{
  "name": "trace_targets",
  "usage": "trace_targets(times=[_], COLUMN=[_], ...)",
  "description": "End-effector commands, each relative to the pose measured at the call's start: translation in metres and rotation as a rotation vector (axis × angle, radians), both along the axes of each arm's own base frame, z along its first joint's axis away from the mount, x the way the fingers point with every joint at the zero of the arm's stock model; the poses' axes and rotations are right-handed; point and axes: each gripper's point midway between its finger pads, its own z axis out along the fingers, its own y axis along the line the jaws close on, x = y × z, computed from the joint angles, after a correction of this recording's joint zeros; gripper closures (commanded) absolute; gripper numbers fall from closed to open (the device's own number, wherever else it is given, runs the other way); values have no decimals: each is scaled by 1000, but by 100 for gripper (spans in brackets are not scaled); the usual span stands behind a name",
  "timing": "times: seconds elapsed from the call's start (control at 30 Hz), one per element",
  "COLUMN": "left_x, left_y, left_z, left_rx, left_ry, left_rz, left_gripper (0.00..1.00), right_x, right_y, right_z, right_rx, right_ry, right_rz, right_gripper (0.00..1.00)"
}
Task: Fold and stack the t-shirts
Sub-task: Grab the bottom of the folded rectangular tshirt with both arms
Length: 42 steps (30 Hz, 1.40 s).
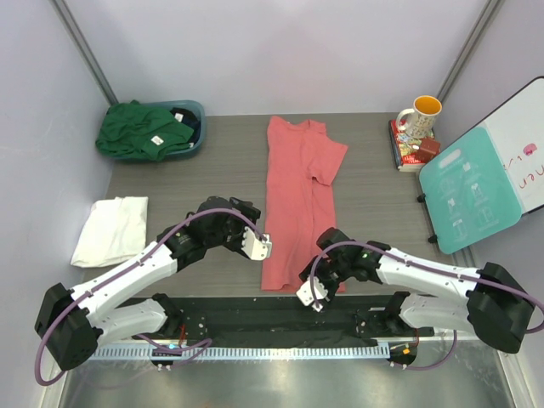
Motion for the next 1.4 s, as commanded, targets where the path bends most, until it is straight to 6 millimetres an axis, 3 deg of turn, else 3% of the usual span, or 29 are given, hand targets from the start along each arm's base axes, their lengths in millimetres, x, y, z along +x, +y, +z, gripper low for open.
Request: trace_targets(times=[0.0,0.2,0.47,0.73,1.0,1.37], left_x=[5,6,5,5,6,10], left_y=[-12,-12,-12,-19,-19,-22], left_z=[26,26,24,22,21,22], left_rx=[-68,-67,-66,-73,-67,-57], left_ry=[-41,-40,-38,-25,-27,-31], left_rz=[-12,-12,-16,-41,-41,-45], left_gripper=[16,16,16,15,15,15], right_x=[5,10,17,18,7,-24], right_y=[9,15,17,14,4,-26], right_z=[-2,-2,9,32,61,47], right_rx=[13,15,25,28,11,-81], right_ry=[-9,-9,-43,-73,-48,57], right_rz=[-8,-13,-25,-32,-18,1], right_gripper=[41,48,66,95,99,98])
